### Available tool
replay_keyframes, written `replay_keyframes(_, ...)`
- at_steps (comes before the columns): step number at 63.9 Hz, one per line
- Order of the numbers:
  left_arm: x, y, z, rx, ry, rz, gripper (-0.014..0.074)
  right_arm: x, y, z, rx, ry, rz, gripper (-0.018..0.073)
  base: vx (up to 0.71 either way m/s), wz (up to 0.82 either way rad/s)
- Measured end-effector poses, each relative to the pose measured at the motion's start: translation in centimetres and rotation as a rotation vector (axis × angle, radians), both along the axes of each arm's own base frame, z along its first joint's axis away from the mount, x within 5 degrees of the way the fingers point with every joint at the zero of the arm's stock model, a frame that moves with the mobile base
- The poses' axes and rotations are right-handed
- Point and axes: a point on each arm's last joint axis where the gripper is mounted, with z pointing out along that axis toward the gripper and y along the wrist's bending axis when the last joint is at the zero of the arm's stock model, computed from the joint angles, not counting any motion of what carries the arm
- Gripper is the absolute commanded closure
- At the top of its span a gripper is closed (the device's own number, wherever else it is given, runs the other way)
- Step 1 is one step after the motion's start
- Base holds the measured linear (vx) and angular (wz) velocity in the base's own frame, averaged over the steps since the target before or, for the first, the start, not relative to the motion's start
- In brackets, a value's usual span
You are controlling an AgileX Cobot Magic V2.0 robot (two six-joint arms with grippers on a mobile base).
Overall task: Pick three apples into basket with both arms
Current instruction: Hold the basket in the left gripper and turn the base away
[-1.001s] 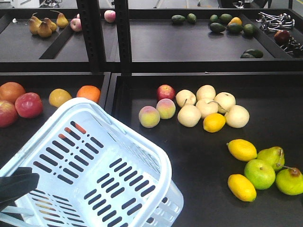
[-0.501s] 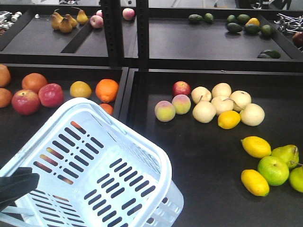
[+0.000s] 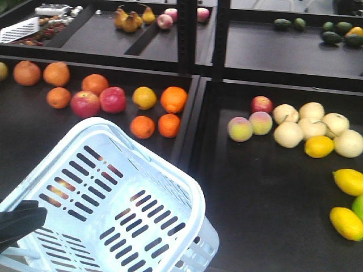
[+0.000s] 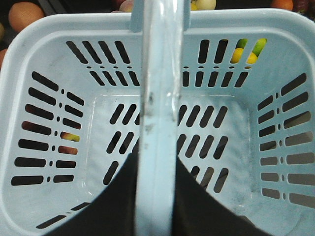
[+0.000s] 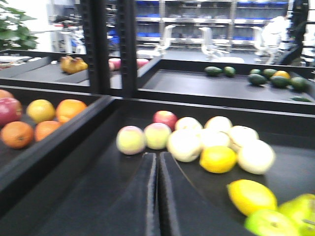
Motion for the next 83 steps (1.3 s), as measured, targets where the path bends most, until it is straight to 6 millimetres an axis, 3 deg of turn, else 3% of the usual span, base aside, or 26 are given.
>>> replay_keyframes(83, 0.01, 0.0, 0.01, 0.0, -0.001, 0.001, 0.0603, 0.0, 0.0, 0.0, 0.0, 0.0, 0.0, 0.0565, -0.15, 0.55)
